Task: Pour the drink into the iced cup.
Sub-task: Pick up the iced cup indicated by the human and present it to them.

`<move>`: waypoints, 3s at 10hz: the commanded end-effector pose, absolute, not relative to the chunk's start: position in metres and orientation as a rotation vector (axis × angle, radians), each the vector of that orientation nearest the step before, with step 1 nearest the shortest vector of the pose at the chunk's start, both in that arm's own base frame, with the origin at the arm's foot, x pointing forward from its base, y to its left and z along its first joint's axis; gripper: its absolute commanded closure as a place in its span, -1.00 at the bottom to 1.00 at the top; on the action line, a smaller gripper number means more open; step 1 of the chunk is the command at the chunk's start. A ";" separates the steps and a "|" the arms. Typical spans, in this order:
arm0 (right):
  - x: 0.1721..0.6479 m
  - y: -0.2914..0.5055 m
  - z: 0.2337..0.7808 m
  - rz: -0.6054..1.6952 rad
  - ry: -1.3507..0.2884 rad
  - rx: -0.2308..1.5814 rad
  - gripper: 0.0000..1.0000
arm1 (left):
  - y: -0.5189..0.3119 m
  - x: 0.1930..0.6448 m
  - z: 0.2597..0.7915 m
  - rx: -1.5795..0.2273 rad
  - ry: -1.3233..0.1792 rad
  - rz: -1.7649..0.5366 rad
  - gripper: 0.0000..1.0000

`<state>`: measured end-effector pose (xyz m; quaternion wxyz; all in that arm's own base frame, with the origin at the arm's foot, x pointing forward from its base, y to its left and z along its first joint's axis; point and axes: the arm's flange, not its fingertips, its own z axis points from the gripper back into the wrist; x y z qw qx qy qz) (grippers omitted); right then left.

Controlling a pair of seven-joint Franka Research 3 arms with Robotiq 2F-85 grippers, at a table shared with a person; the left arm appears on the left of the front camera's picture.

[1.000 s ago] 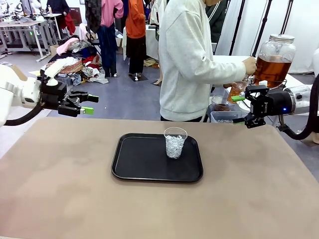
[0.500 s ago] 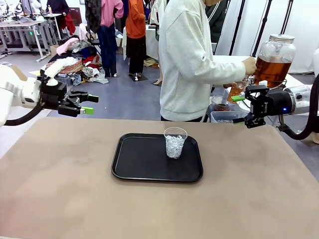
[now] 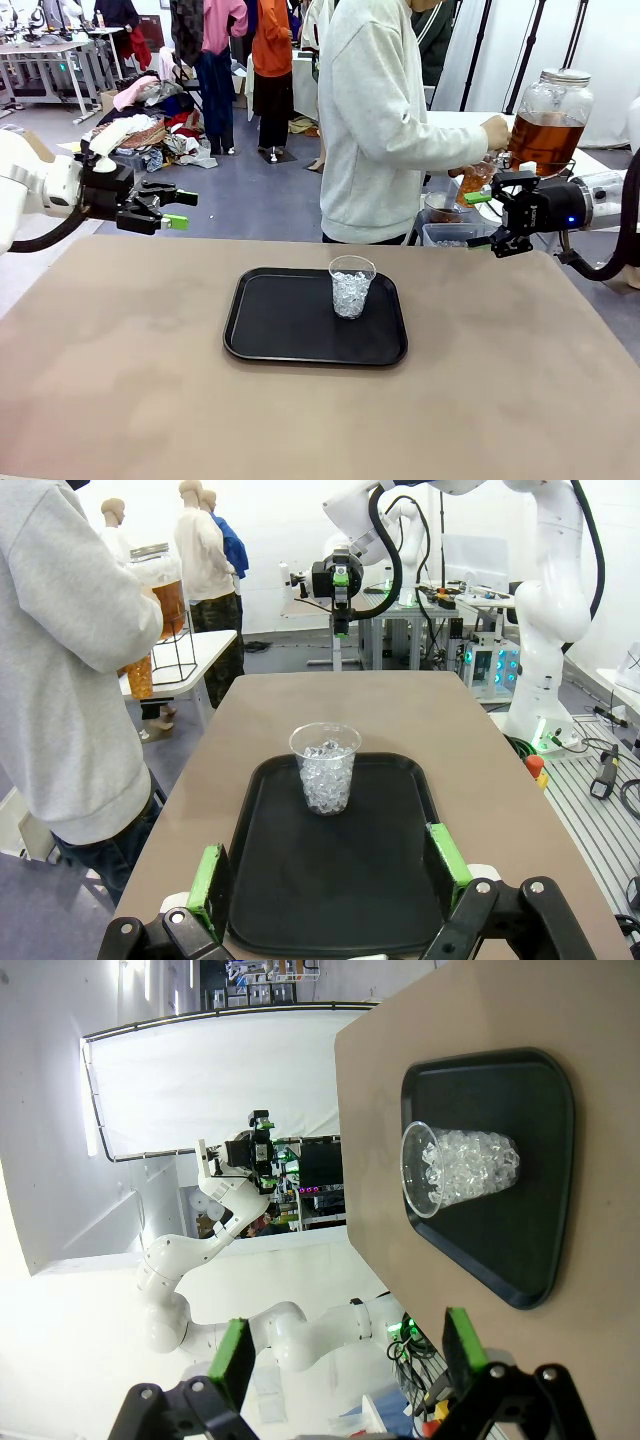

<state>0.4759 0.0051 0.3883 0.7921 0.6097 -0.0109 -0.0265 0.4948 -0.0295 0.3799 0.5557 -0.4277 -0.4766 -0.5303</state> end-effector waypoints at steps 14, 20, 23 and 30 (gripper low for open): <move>0.477 0.005 0.390 -0.055 -0.028 1.312 -1.00 | -0.029 0.494 0.381 -1.014 -1.129 -1.254 -1.00; 0.477 0.005 0.390 -0.055 -0.028 1.312 -1.00 | -0.029 0.494 0.381 -1.014 -1.129 -1.254 -1.00; 0.477 0.005 0.390 -0.055 -0.028 1.312 -1.00 | -0.029 0.494 0.381 -1.014 -1.129 -1.254 -1.00; 0.477 0.005 0.390 -0.055 -0.028 1.312 -1.00 | -0.029 0.494 0.381 -1.014 -1.129 -1.254 -1.00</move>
